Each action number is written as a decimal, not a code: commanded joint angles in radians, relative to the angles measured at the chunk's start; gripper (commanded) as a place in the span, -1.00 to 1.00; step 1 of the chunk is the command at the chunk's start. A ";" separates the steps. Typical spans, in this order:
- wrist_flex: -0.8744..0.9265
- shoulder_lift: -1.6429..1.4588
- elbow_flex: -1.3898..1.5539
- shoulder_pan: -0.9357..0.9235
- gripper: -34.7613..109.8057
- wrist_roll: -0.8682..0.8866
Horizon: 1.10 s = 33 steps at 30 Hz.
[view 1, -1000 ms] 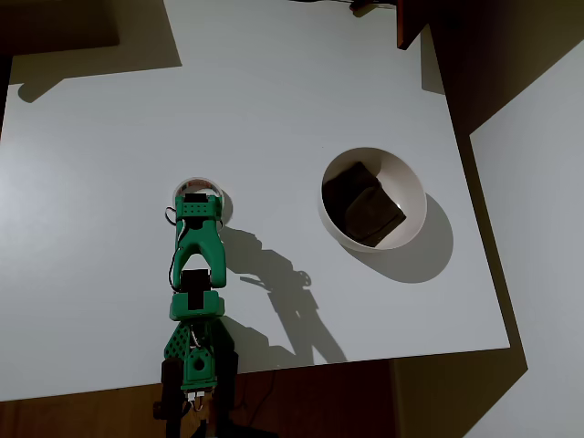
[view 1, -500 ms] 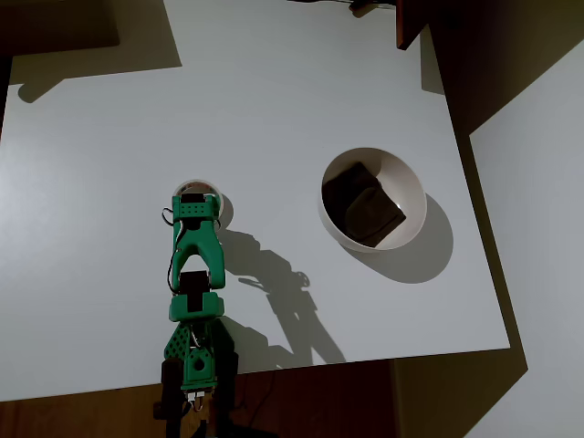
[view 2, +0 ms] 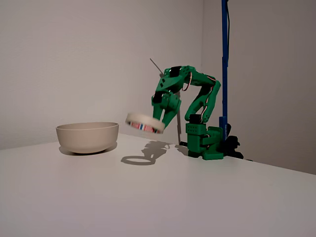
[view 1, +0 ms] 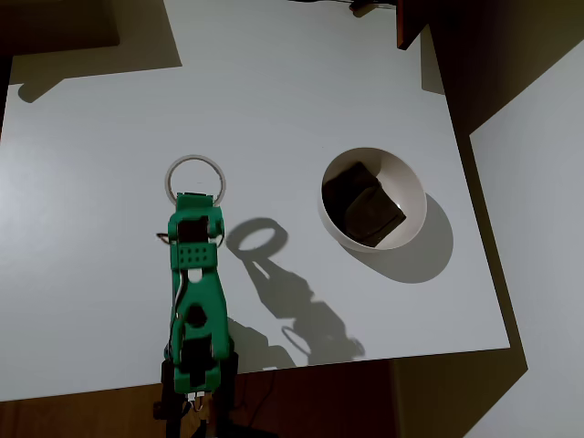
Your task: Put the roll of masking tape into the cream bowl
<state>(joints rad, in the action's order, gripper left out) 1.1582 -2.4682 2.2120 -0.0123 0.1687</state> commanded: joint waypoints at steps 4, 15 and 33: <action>0.087 -0.387 -0.107 -0.161 -0.64 -0.031; 0.155 -0.232 -0.528 -0.479 -0.64 -0.074; 0.192 0.810 -1.407 -0.887 -0.64 -0.071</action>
<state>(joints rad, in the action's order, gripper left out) 1.3330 -1.8346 1.0738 -0.8360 0.0798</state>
